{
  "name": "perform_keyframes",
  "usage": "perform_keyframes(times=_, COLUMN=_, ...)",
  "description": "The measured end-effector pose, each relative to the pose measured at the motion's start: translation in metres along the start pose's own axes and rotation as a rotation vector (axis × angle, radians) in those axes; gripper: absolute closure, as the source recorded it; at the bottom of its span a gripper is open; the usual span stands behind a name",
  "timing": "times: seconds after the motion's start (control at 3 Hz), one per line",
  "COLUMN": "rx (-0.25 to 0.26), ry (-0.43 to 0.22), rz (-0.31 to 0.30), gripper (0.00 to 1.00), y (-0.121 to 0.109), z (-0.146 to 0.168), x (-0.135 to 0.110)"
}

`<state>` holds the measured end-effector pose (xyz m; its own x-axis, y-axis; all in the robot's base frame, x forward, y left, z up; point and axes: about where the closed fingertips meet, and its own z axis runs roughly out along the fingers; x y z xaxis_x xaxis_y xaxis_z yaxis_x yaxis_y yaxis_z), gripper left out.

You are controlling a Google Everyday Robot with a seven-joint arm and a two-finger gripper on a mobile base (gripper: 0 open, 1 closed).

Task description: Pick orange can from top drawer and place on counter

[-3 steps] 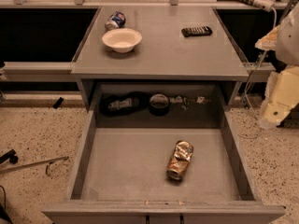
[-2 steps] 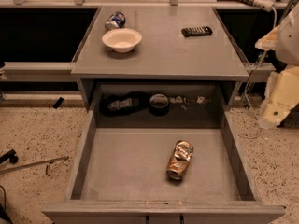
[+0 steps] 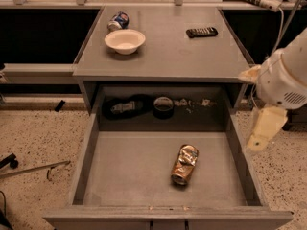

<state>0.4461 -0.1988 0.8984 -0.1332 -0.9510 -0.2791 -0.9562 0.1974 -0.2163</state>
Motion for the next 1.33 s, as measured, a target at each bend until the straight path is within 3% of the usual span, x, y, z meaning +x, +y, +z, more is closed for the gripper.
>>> perform_keyframes(times=0.33, rx=-0.065, ry=-0.118, rz=-0.091, gripper=0.0, y=0.019, z=0.06, x=-0.002)
perform_keyframes(times=0.67, rx=-0.063, ry=-0.128, rz=-0.169, gripper=0.0, y=0.02, z=0.063, x=-0.003)
perform_keyframes(times=1.0, rx=-0.063, ry=-0.128, rz=-0.169, gripper=0.0, y=0.02, z=0.063, x=-0.003)
perform_keyframes(times=1.33, rx=-0.047, ry=-0.147, rz=-0.181, gripper=0.0, y=0.014, z=0.084, x=-0.007)
